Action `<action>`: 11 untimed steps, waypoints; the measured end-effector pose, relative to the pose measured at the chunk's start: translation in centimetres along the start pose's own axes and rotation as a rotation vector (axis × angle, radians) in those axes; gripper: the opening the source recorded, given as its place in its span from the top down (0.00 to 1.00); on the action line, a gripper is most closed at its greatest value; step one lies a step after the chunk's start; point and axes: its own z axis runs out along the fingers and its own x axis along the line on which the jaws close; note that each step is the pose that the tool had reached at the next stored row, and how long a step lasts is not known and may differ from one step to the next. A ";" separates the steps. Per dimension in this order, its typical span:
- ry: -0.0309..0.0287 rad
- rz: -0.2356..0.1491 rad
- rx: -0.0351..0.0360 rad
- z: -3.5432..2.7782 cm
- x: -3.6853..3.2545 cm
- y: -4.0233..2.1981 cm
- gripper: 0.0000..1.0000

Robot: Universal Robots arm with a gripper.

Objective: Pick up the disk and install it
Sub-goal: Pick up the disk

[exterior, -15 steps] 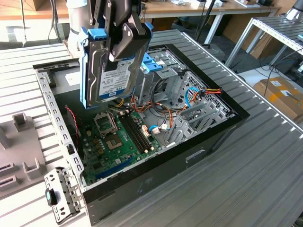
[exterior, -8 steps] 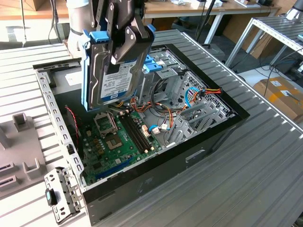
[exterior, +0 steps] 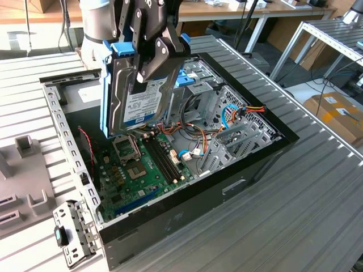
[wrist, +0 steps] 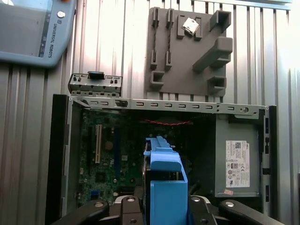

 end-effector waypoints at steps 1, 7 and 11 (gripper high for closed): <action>0.0001 0.000 0.0000 -0.01 0.12 0.00 0.64; 0.0000 0.000 0.0000 -0.03 0.83 -0.03 0.64; 0.0001 0.000 0.0000 -0.04 1.25 -0.05 0.64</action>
